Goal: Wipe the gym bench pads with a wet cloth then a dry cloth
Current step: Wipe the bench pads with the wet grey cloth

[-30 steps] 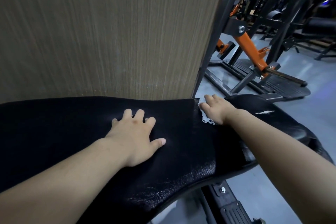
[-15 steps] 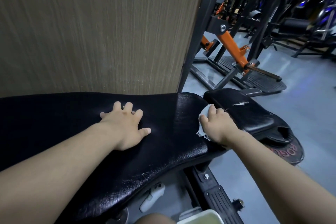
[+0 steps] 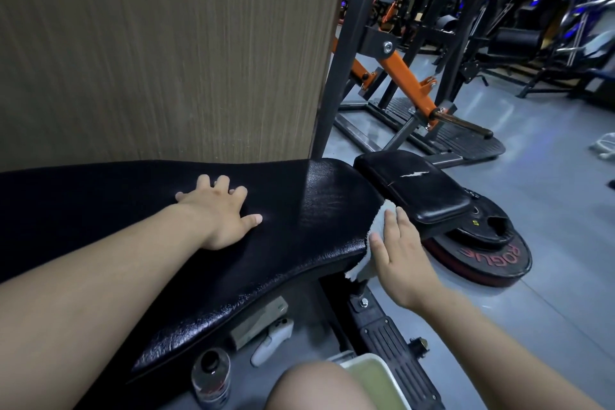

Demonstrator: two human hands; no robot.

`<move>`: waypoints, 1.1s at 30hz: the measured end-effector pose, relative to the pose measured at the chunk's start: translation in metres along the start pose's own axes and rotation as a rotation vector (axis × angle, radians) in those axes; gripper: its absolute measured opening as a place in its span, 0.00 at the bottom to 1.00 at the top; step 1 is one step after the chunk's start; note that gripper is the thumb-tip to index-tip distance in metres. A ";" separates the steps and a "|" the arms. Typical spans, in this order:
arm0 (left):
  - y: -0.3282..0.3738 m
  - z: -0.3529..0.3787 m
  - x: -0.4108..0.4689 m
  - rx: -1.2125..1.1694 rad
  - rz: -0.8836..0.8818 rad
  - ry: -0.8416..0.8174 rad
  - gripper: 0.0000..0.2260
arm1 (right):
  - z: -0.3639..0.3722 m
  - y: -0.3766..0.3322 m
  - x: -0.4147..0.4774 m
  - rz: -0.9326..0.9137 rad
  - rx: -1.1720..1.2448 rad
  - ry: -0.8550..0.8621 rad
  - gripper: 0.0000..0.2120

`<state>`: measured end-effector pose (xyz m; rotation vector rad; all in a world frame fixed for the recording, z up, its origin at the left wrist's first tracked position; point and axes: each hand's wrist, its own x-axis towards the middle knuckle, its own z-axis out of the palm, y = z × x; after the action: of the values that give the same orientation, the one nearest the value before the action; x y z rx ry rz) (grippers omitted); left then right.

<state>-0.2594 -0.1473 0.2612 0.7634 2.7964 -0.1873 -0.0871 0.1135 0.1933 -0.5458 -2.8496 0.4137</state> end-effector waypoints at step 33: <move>-0.029 0.013 -0.008 -0.195 0.087 0.149 0.30 | 0.017 -0.086 0.016 -0.942 -0.521 0.001 0.39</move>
<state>-0.2649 -0.1788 0.2526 0.8814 2.8553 0.1613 -0.1341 0.0387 0.2061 0.7317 -2.7896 -0.4908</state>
